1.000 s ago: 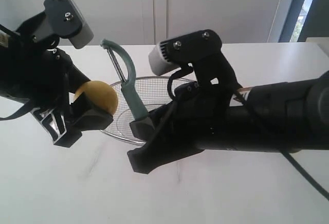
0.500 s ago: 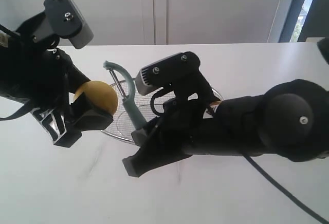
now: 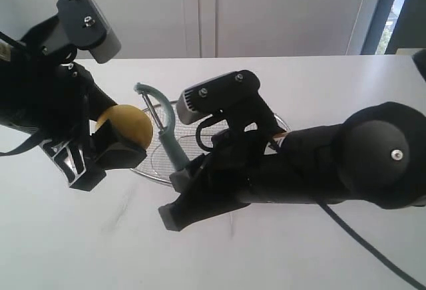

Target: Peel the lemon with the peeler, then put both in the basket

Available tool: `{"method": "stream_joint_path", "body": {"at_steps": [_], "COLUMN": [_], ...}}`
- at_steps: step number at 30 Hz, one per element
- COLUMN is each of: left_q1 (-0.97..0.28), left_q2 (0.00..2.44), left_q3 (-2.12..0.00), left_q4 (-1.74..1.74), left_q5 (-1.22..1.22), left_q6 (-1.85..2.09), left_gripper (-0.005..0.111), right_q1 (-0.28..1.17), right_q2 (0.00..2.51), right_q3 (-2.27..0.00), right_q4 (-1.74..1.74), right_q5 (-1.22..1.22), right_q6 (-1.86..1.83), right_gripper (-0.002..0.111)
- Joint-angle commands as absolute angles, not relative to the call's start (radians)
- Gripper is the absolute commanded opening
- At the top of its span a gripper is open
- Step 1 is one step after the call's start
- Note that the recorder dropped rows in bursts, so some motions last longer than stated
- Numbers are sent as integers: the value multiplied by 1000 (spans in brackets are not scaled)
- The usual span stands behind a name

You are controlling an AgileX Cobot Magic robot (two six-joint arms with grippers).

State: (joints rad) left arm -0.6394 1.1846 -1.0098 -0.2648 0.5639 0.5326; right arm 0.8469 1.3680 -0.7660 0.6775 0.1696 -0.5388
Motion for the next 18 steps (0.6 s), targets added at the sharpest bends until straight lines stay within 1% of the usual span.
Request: {"method": "stream_joint_path", "body": {"at_steps": [1,11,18], "left_q1": [-636,-636,-636], "left_q2": [1177,1177,1177], "left_q3": [-1006,-1006,-1006], "left_q4": [-276,-276,-276], "left_q5": [568,568,568], "left_q6": [528,528,528], "left_gripper": [0,0,0], "right_q1": [847,847,847], "right_q2": [1329,1233,1111], "right_q3": [-765,-765,-765], "right_q4": [682,680,674], "right_q5": [166,246,246], "right_q6": [-535,-535,-537], "right_gripper": [0,0,0]}}
